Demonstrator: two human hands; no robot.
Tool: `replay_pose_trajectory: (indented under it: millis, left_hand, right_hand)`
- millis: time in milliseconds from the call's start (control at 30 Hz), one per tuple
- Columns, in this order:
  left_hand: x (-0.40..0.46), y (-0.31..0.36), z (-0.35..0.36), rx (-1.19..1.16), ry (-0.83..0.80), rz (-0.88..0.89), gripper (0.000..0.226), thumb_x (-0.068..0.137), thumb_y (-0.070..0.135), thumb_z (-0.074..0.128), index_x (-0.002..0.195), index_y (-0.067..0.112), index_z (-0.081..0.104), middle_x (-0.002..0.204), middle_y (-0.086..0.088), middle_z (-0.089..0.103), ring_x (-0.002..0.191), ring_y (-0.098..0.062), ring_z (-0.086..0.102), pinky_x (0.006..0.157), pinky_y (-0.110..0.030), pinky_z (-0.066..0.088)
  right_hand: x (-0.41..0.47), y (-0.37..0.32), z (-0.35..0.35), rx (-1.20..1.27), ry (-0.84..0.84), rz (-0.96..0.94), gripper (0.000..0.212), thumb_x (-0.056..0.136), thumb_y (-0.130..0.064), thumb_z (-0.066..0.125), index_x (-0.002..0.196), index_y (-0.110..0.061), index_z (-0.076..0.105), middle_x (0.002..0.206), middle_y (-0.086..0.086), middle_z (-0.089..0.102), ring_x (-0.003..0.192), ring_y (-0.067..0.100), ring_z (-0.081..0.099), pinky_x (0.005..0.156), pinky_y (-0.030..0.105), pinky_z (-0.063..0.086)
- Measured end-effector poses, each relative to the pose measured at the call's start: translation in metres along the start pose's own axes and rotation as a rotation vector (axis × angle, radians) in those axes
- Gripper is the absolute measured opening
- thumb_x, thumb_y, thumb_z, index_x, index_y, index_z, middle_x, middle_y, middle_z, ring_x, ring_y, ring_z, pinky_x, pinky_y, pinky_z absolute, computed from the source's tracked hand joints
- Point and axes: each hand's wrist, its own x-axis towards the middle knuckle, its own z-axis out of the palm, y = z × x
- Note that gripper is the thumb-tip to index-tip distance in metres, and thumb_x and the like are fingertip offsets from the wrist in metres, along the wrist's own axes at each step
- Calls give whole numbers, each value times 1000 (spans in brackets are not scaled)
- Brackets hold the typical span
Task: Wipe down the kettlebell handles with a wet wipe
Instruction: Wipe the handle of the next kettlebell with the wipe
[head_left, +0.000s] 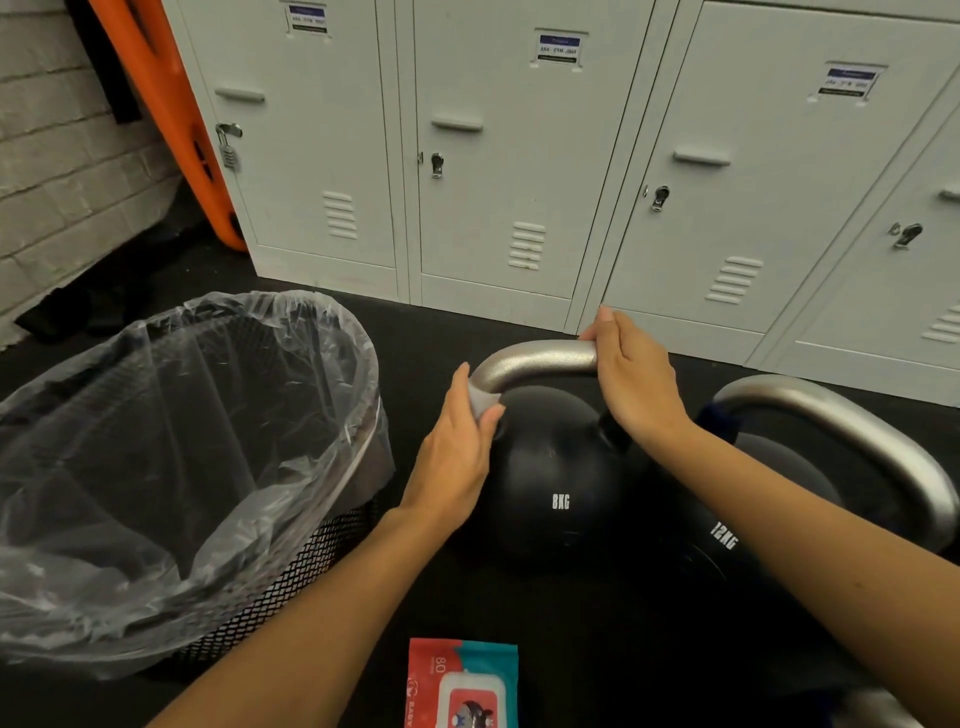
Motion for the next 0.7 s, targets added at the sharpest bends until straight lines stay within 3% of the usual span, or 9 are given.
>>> replay_pose_trajectory:
  millis: [100, 233, 367, 467, 533, 600, 700]
  left_hand:
    - [-2, -9, 1, -21, -28, -6, 57, 98, 49, 32, 149, 29, 17, 144, 0, 42, 129, -19, 45, 107, -43, 39]
    - [3, 6, 2, -16, 90, 96, 52, 100, 42, 35, 147, 23, 25, 139, 0, 44, 122, -14, 48, 103, -36, 42]
    - [13, 29, -1, 79, 155, 283, 60, 94, 51, 25, 142, 16, 35, 124, -1, 48, 106, -13, 50, 88, -26, 42]
    - [21, 43, -7, 142, 126, 314, 64, 92, 54, 15, 133, 16, 45, 116, -1, 52, 103, -13, 50, 87, -25, 38]
    - [24, 53, -10, 91, 91, 286, 56, 97, 50, 17, 120, 16, 55, 107, 0, 57, 96, -13, 53, 86, -28, 41]
    - [30, 61, -14, -19, 40, 160, 50, 102, 45, 19, 105, 16, 59, 92, 1, 58, 83, -10, 54, 75, -22, 40]
    - [40, 59, -18, -174, -10, -104, 49, 103, 45, 21, 106, 15, 59, 91, -5, 58, 78, -8, 52, 69, -20, 37]
  right_hand:
    - [0, 1, -1, -20, 3, -13, 42, 108, -33, 25, 96, -14, 60, 73, -3, 51, 68, 7, 47, 65, 21, 36]
    - [2, 3, 0, -40, 11, -22, 42, 108, -32, 26, 98, -11, 60, 73, -2, 50, 66, 7, 45, 59, 6, 33]
    - [2, 4, 1, -46, 18, -33, 40, 108, -32, 27, 99, -11, 60, 71, -3, 49, 65, 7, 44, 58, 7, 33]
    - [2, 4, 1, -43, 15, -32, 39, 108, -32, 27, 100, -11, 60, 73, -4, 50, 66, 6, 45, 60, 10, 32]
    - [2, 4, 1, -47, 13, -34, 39, 108, -32, 27, 99, -12, 59, 74, -4, 49, 66, 6, 45, 59, 7, 32]
    - [2, 4, 0, -45, 6, -31, 38, 108, -32, 26, 98, -14, 58, 73, -5, 49, 66, 6, 44, 58, 7, 33]
    - [1, 4, -1, -24, -15, -28, 37, 108, -31, 26, 95, -15, 57, 72, -3, 48, 66, 7, 44, 60, 10, 33]
